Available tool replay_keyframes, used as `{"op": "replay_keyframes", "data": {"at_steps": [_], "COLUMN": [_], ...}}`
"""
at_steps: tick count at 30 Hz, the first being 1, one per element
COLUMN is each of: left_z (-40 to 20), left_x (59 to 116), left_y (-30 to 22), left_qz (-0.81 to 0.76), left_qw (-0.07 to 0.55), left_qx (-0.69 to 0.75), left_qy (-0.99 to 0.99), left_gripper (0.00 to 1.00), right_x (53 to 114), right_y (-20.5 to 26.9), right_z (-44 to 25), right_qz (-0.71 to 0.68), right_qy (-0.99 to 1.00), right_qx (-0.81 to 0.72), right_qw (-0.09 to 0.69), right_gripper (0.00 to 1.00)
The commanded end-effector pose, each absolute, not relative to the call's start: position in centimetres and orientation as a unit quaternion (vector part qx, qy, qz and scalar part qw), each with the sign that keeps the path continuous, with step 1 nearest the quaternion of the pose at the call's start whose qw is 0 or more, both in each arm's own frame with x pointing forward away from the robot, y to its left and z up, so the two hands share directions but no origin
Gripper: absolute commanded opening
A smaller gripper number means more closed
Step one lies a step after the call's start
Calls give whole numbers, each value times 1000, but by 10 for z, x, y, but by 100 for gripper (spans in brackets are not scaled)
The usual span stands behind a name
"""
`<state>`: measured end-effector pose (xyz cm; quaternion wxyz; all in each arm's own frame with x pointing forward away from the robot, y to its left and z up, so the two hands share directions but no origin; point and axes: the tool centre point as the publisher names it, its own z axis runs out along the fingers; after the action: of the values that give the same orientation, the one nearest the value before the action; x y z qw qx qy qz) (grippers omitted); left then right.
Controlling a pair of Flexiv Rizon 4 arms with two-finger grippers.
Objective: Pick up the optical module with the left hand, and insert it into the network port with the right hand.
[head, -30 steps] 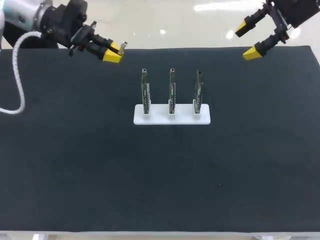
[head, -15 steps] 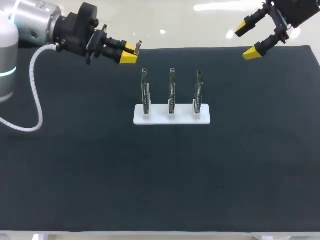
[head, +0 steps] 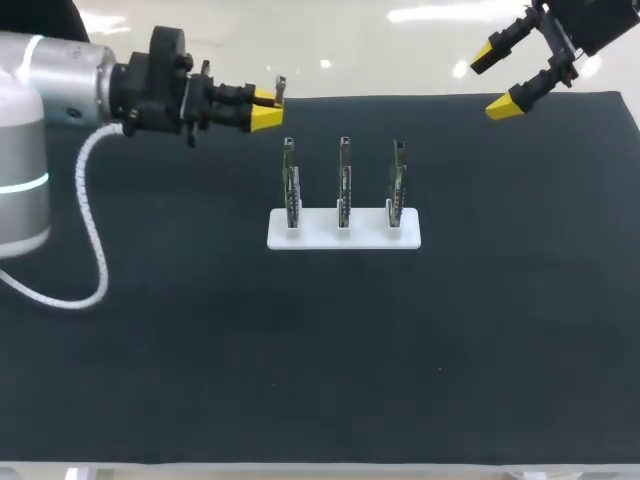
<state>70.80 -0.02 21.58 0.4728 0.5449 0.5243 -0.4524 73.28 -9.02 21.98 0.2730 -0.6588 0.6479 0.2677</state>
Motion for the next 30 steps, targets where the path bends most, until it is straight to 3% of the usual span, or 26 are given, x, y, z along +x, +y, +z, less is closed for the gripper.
{"op": "replay_keyframes", "data": {"at_steps": [1, 30], "left_z": [213, 218], "left_x": [705, 710], "left_y": [-19, -29], "left_qz": [-335, -445], "left_qw": [577, 498], "left_qx": [432, 523], "left_qy": [606, 529], "left_gripper": [0, 0], "right_x": [732, 732], "right_y": [-90, -90], "right_z": [220, 220], "right_qz": [268, 268], "right_qy": [648, 648], "right_qx": [-659, -659], "right_qw": [274, 274], "right_gripper": [100, 100]}}
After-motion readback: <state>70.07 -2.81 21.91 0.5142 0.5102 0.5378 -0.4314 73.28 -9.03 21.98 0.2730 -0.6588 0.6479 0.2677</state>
